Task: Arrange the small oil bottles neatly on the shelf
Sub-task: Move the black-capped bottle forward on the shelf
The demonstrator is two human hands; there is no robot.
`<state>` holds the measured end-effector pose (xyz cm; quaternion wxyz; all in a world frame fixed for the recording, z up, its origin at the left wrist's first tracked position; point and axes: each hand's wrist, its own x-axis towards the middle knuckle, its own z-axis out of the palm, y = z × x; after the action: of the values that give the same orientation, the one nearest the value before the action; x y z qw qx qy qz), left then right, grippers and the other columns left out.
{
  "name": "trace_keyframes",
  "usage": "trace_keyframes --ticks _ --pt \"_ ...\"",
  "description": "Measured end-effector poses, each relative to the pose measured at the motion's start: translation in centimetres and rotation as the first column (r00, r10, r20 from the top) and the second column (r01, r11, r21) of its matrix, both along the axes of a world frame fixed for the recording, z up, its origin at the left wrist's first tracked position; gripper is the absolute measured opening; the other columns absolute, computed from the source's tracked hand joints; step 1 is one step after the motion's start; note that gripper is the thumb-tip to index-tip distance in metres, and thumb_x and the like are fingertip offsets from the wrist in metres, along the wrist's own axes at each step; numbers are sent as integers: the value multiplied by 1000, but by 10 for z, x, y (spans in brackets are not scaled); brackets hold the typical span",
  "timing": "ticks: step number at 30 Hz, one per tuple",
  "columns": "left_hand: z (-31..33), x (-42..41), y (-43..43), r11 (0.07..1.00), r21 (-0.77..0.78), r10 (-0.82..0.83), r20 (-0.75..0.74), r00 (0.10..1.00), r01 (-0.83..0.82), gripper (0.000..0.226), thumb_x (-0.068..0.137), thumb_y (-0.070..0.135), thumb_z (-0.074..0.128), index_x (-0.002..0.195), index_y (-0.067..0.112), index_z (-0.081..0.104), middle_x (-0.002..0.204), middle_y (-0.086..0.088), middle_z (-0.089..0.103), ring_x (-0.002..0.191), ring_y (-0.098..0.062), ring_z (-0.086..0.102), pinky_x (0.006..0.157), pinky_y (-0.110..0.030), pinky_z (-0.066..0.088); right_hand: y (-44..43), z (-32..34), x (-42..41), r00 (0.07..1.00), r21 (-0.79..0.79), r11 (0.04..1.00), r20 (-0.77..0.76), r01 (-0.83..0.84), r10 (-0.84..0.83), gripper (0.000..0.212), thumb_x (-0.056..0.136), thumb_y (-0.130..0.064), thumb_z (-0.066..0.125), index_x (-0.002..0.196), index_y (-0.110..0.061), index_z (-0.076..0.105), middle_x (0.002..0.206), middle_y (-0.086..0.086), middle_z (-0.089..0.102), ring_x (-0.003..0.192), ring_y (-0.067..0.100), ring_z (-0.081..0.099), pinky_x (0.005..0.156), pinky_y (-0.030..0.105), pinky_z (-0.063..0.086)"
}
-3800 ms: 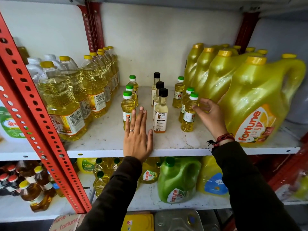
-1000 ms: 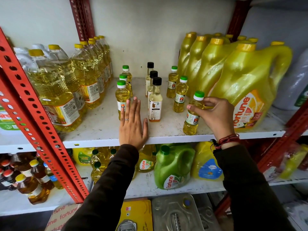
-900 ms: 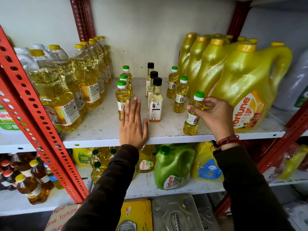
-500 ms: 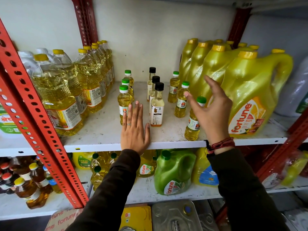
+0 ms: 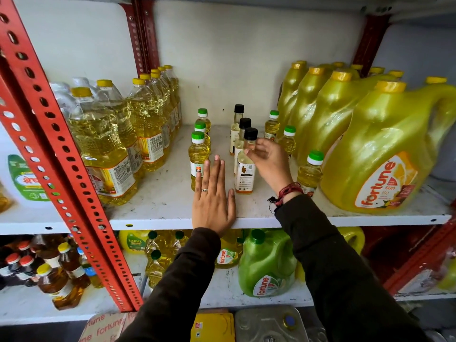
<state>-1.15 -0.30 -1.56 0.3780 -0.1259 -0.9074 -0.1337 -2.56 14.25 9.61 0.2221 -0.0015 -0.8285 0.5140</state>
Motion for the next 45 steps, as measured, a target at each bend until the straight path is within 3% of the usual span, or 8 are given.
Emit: trace_keyframes --ticks 4,8,14,17,19,22,25,45 --pt "0 1 0 1000 -11 -4 1 1000 4 72 102 40 28 164 6 14 173 -11 4 161 -27 3 131 -41 -4 2 0 -1 996 3 997 -53 76 -76 35 78 -21 85 106 -8 69 99 6 74 90 17 71 88 36 59" --pt "1 1 -1 1000 -12 -9 7 1000 9 72 102 40 28 164 6 14 173 -11 5 161 -26 2 131 -40 -5 1 1 1 979 62 983 -117 175 -167 41 67 -35 91 94 -14 67 83 -6 69 68 3 64 68 24 55" --pt "2 2 -1 1000 -3 -13 11 1000 13 72 102 41 28 164 6 15 173 -12 7 161 -26 2 131 -40 -6 -8 1 3 967 140 961 -126 237 -220 52 68 -46 88 103 -16 65 90 -1 72 80 18 69 71 37 59" --pt "2 2 -1 1000 -1 -16 16 1000 16 72 102 41 28 164 6 16 173 -12 7 161 -26 2 131 -40 -6 -8 0 6 975 142 967 -104 209 -196 59 71 -48 86 117 -16 65 105 3 73 97 21 69 82 40 60" --pt "2 2 -2 1000 -3 -18 18 1000 18 72 103 41 28 164 6 16 173 -12 7 161 -27 3 131 -40 -5 -8 -2 7 983 128 978 -103 163 -151 51 77 -42 83 115 -11 69 111 6 75 102 21 71 90 43 59" --pt "1 3 -2 1000 0 -22 24 999 22 71 103 40 28 164 6 16 173 -12 6 161 -27 2 131 -41 -4 -7 -2 10 986 163 977 -117 136 -118 33 86 -36 76 106 -9 76 104 7 79 97 20 74 89 45 60" --pt "3 4 -2 1000 9 -21 24 999 21 71 102 40 27 164 5 17 173 -12 7 161 -27 3 131 -40 -5 -7 1 12 984 217 966 -131 143 -117 29 89 -33 74 105 -10 77 103 7 79 96 20 74 89 43 59" --pt "3 4 -2 1000 19 -17 18 1000 17 72 102 39 29 164 5 17 173 -13 11 161 -28 5 130 -37 -9 1 -2 71 980 268 950 -164 158 -117 34 88 -42 73 109 -16 78 98 7 80 88 22 75 81 43 62"
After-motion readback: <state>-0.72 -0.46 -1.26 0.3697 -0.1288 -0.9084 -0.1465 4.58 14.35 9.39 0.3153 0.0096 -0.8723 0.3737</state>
